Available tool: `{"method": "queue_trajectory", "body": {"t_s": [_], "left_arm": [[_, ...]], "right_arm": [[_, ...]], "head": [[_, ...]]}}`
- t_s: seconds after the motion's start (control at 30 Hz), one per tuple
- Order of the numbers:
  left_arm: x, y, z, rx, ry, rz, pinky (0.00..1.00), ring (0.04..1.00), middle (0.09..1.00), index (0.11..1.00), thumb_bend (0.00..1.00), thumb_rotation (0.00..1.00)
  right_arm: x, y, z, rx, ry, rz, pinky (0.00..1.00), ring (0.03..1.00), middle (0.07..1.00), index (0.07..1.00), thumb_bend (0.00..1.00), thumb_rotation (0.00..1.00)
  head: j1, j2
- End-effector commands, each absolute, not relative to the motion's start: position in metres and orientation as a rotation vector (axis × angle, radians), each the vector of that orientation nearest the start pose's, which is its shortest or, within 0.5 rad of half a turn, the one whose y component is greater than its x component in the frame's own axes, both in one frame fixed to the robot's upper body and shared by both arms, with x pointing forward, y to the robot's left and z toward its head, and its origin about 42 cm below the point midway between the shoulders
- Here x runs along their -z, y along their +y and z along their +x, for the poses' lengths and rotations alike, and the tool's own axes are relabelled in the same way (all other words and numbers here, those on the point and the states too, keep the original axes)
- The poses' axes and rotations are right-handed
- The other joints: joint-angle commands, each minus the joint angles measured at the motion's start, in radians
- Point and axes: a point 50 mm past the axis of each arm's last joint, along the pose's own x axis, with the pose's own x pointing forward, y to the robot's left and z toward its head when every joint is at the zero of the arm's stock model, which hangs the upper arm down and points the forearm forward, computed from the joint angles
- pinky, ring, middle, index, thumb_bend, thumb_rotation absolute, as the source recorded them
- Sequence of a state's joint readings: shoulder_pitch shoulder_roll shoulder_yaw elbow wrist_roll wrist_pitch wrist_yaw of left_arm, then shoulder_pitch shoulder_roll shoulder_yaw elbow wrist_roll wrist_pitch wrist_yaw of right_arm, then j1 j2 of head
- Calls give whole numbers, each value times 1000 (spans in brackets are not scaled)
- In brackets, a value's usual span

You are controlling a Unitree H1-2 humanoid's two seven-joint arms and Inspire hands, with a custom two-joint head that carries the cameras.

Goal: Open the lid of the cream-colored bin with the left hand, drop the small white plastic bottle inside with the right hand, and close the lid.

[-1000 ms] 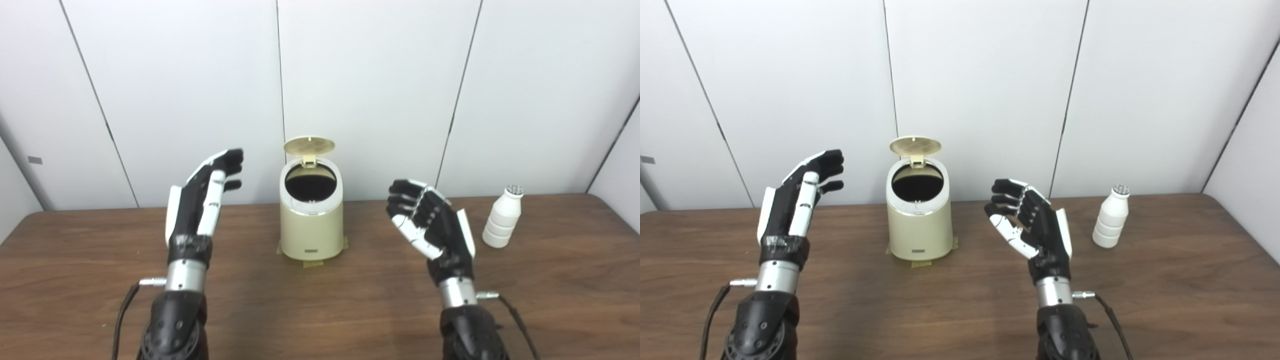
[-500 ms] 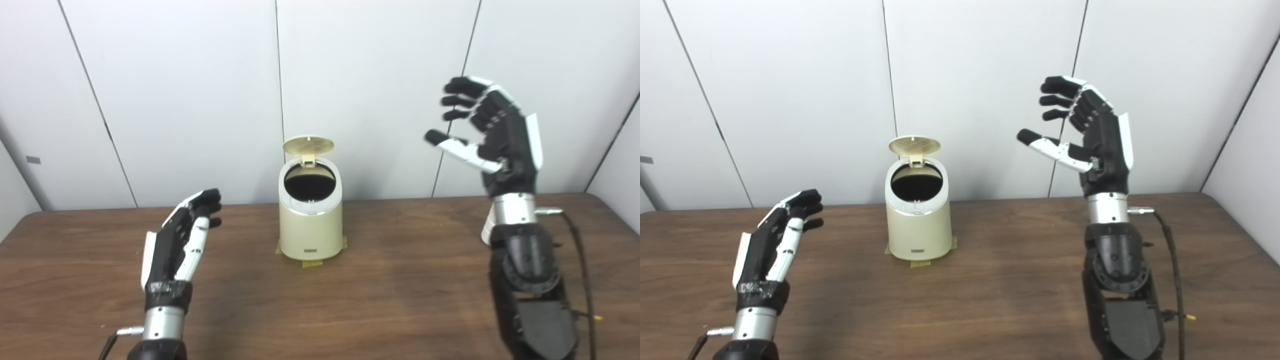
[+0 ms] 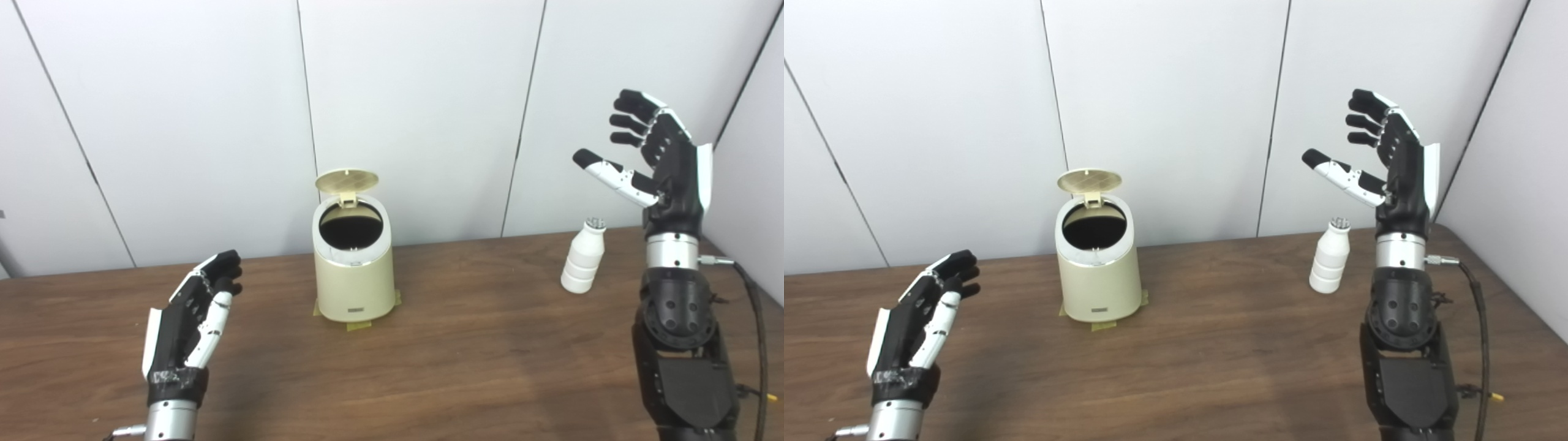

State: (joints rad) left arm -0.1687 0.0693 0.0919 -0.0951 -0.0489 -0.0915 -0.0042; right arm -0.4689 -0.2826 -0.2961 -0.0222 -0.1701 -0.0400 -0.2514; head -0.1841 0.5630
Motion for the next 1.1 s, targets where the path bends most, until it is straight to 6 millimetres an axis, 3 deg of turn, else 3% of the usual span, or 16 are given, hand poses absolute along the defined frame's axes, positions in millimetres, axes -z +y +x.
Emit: {"method": "queue_trajectory", "body": {"t_s": [0.0, 0.17, 0.3, 0.4, 0.57, 0.87, 1.0, 1.07], "left_arm": [[-197, 243, 338, -27, -438, 20, 770, 806, 808, 782, 339, 514], [-197, 244, 337, -24, -441, 23, 766, 808, 807, 778, 341, 492], [-197, 246, 338, -18, -448, 33, 765, 808, 809, 782, 346, 511], [-198, 247, 338, -15, -449, 35, 766, 806, 808, 780, 342, 517], [-199, 248, 338, -14, -458, 31, 758, 806, 809, 782, 347, 516], [-200, 251, 337, -7, -461, 19, 763, 814, 820, 797, 348, 524], [-201, 252, 337, -6, -460, 20, 770, 821, 823, 798, 357, 531], [-201, 253, 337, -5, -460, 16, 774, 827, 827, 802, 357, 524]], "right_arm": [[-312, -357, 382, 552, -654, -317, 427, 555, 766, 767, 806, 364], [-294, -362, 372, 570, -615, -310, 573, 698, 765, 764, 794, 305], [-278, -365, 363, 569, -580, -317, 545, 701, 775, 779, 760, 276], [-267, -367, 358, 570, -549, -331, 616, 728, 773, 770, 756, 263], [-247, -365, 349, 595, -487, -360, 616, 718, 768, 777, 741, 279], [-221, -362, 335, 619, -419, -359, 676, 772, 803, 795, 789, 295], [-211, -359, 332, 632, -367, -392, 659, 757, 798, 803, 825, 354], [-208, -357, 332, 620, -357, -374, 646, 745, 794, 809, 814, 323]], "head": [[-8, -2], [-13, -2], [-20, -2], [-25, -2], [-34, -2], [-52, 0], [-62, 1], [-68, 1]]}}
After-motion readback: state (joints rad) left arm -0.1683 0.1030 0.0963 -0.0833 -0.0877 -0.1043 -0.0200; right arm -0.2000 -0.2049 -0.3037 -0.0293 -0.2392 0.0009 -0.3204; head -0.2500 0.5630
